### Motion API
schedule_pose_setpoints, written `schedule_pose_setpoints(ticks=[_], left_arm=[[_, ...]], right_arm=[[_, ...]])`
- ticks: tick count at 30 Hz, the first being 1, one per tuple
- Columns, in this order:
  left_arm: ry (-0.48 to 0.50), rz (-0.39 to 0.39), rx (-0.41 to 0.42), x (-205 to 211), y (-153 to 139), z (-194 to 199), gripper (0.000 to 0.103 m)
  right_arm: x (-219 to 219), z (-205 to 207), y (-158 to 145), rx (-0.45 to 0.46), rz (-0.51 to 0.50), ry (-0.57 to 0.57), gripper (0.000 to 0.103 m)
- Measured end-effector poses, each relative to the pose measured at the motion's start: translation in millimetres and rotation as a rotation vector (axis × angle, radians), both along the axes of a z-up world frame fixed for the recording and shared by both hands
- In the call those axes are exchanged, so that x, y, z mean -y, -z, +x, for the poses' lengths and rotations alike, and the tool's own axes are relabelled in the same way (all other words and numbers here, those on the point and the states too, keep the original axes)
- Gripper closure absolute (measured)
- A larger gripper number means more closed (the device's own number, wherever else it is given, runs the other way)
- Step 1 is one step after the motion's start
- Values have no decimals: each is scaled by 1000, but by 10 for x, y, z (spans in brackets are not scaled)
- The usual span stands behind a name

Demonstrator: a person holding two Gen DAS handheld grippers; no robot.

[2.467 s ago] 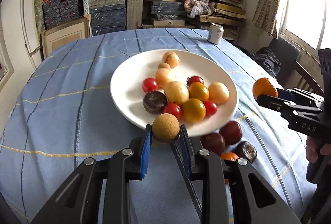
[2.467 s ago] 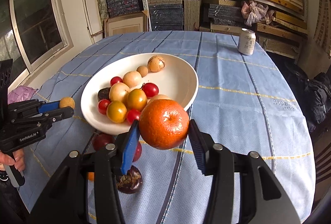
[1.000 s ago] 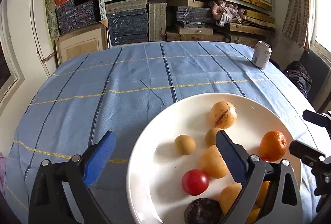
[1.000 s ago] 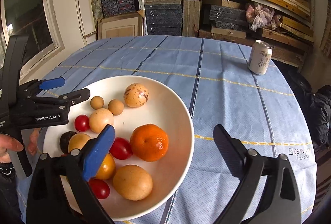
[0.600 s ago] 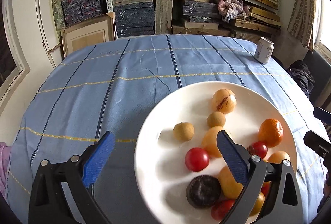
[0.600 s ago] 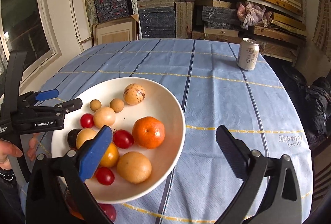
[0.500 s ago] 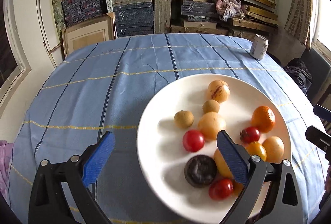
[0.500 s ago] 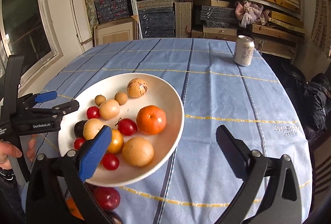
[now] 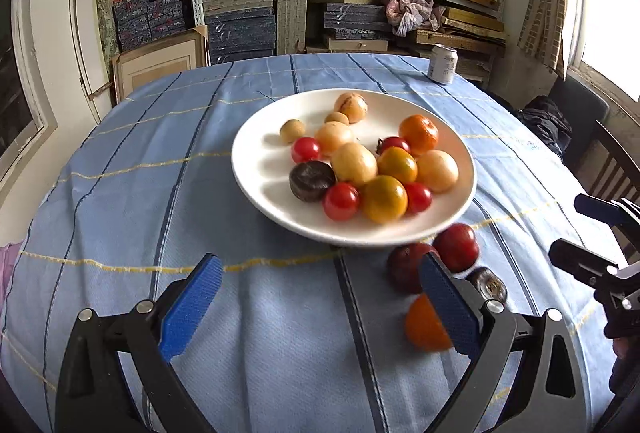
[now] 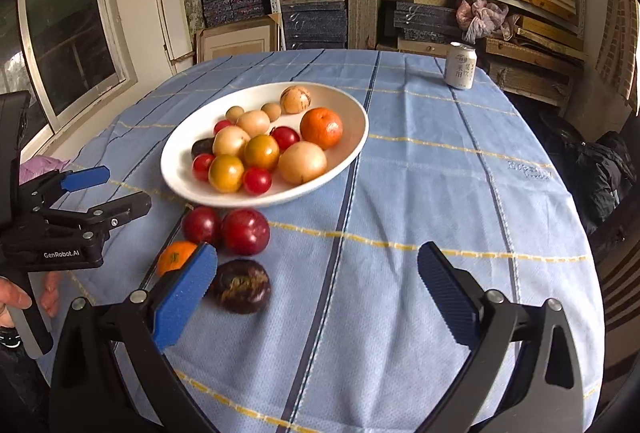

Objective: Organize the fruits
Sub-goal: 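Withdraw both open tools back over the remaining fruits, then grasp the dark purple fruit with the right tool while the left tool grasps a tangerine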

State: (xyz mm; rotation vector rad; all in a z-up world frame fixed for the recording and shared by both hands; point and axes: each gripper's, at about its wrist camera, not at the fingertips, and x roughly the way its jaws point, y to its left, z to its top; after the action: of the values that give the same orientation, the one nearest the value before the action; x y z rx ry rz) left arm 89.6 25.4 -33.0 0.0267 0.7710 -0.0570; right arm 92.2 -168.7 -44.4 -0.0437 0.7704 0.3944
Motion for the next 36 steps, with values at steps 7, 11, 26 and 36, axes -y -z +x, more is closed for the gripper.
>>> schedule_pose_setpoints(ticks=[7,11,26,36], left_arm=[[68,22,-7,219,144,-298,3],[83,41,-34,197,253,-421,3],[103,14,-78,257,402,-333,3],[127,-18,-118,389,502,-83,4]], right_arm=[[-208,-115,286,-34,-39,-138,4],[-381,-66,354,-48,-86,-220,4],[-408,276,557,-139,-94,-174,4],[-429,200,547,-106,-135,-190,29]])
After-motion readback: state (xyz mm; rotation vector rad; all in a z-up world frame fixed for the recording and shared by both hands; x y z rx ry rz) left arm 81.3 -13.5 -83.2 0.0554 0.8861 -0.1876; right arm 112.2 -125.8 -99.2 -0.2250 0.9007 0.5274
